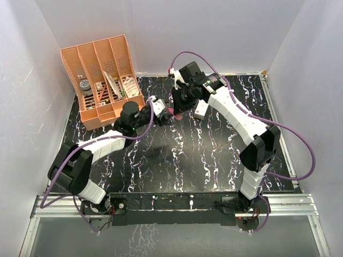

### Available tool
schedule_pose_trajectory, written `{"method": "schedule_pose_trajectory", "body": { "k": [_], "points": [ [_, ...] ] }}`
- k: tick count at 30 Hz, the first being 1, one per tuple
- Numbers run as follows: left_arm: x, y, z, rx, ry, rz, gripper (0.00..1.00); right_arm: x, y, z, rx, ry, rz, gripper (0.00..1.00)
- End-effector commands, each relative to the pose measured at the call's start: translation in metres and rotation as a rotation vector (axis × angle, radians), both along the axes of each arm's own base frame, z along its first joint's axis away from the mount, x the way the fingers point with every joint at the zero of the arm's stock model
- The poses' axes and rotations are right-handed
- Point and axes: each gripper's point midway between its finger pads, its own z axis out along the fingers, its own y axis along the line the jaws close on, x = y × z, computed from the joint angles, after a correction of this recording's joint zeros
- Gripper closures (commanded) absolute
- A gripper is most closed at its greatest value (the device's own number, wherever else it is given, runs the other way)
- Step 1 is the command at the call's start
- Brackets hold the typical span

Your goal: Put the keys on the keyring

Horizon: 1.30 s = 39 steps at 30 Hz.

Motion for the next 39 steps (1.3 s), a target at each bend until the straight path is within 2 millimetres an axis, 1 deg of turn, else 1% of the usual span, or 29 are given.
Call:
{"method": "schedule_pose_trajectory", "body": {
  "k": [1, 3, 8, 16, 20, 22, 23, 24, 25, 27, 28, 29, 30, 33, 36, 39],
  "points": [
    [-0.006, -0.021, 0.035, -0.052, -0.091, -0.085, 0.44, 0.004, 0.004, 0.019, 0.049, -0.053, -0.001, 1.0],
    [-0.006, -0.025, 0.033, -0.039, -0.087, -0.094, 0.49, 0.003, 0.004, 0.018, 0.05, -0.05, 0.0, 1.0],
    [-0.01, -0.031, 0.028, -0.024, -0.078, -0.111, 0.66, 0.002, 0.002, 0.017, 0.05, -0.056, -0.004, 1.0],
    [-0.013, -0.031, 0.027, -0.012, -0.063, -0.114, 1.0, 0.006, 0.001, 0.02, 0.046, -0.075, -0.015, 1.0],
    [-0.011, -0.029, 0.029, -0.02, -0.042, -0.09, 1.0, 0.008, 0.001, 0.025, 0.052, -0.093, -0.022, 1.0],
    [-0.012, -0.028, 0.03, -0.031, -0.028, -0.084, 1.0, 0.011, 0.0, 0.03, 0.056, -0.112, -0.033, 1.0],
    [-0.011, -0.027, 0.03, -0.035, -0.016, -0.076, 1.0, 0.014, -0.001, 0.034, 0.059, -0.128, -0.044, 0.98],
    [-0.011, -0.027, 0.03, -0.042, -0.004, -0.067, 1.0, 0.017, -0.002, 0.039, 0.064, -0.143, -0.055, 0.96],
    [-0.01, -0.025, 0.031, -0.052, 0.007, -0.055, 1.0, 0.021, -0.003, 0.046, 0.077, -0.168, -0.069, 0.91],
    [-0.008, -0.023, 0.034, -0.077, 0.033, -0.027, 1.0, 0.029, -0.006, 0.061, 0.106, -0.219, -0.096, 0.78],
    [-0.008, -0.022, 0.037, -0.09, 0.042, -0.013, 1.0, 0.034, -0.007, 0.066, 0.117, -0.239, -0.111, 0.73],
    [-0.007, -0.02, 0.038, -0.1, 0.052, -0.001, 1.0, 0.035, -0.011, 0.081, 0.142, -0.277, -0.126, 0.69],
    [-0.006, -0.018, 0.041, -0.114, 0.056, 0.02, 1.0, 0.038, -0.014, 0.092, 0.162, -0.308, -0.14, 0.65],
    [-0.004, -0.011, 0.049, -0.157, 0.072, 0.074, 1.0, 0.045, -0.023, 0.115, 0.208, -0.381, -0.182, 0.52],
    [-0.001, -0.001, 0.056, -0.199, 0.079, 0.134, 1.0, 0.048, -0.034, 0.133, 0.247, -0.449, -0.22, 0.47],
    [0.004, 0.011, 0.067, -0.277, 0.092, 0.217, 1.0, 0.047, -0.044, 0.141, 0.285, -0.506, -0.256, 0.4]
  ]
}}
